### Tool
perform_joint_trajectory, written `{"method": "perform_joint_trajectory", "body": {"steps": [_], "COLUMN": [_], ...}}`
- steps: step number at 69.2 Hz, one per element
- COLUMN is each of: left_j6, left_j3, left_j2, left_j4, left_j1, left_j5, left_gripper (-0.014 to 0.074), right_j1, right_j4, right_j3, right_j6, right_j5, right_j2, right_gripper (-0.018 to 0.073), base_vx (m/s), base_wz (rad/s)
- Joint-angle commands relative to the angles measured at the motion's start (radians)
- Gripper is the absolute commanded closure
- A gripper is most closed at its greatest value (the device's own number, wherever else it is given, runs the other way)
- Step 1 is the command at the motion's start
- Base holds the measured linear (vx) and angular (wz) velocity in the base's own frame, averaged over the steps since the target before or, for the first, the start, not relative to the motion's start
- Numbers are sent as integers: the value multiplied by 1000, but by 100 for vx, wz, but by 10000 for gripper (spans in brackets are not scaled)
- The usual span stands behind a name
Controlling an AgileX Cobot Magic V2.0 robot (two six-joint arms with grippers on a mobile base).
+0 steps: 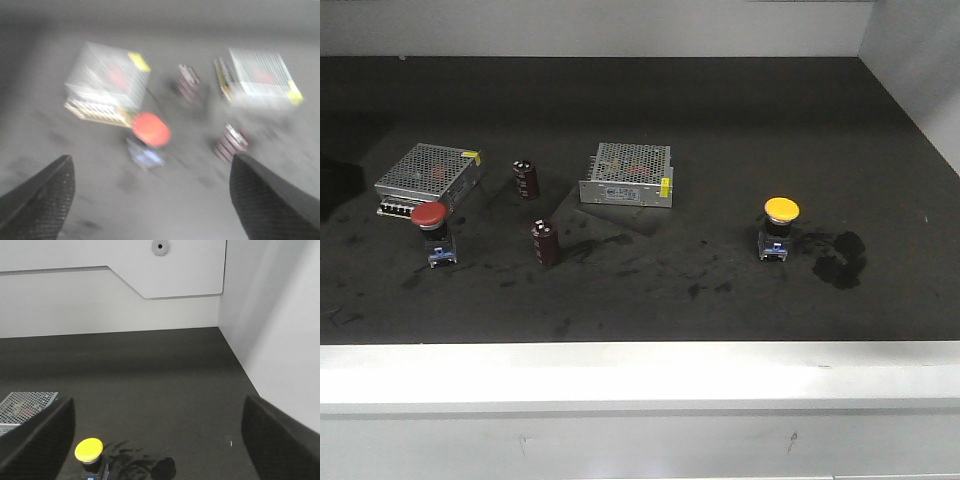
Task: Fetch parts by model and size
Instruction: 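Lower the left gripper around the red-capped push-button switch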
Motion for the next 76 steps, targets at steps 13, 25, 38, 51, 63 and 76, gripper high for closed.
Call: {"method": "perform_joint_trajectory", "body": {"steps": [13, 25, 38, 51, 63, 76], "left_j6": [33, 23, -119, -270, -359, -373], "left_j3": [-154, -363, -595, -758, -849, -915], "left_j2": [170, 321, 518, 656, 755, 838], "left_j4": [-48, -40, 60, 235, 274, 274], "left_j1": [-4, -4, -9, -53, -95, -126], "left_j5": [12, 160, 394, 510, 554, 580], "left_gripper": [13, 13, 13, 13, 13, 14], "right_j1": [-2, -2, -2, -2, -2, -2], "right_j4": [-1, -1, -1, -1, -1, 0], "right_j3": [-34, -34, -34, -34, -34, -34], "right_j6": [0, 0, 0, 0, 0, 0], "right_j5": [-72, -72, -72, -72, -72, -71], "right_j2": [-1, 0, 0, 0, 0, 20], "right_gripper": [-55, -48, -38, -35, -35, -35], "base_vx": [0, 0, 0, 0, 0, 0], "base_wz": [0, 0, 0, 0, 0, 0]}}
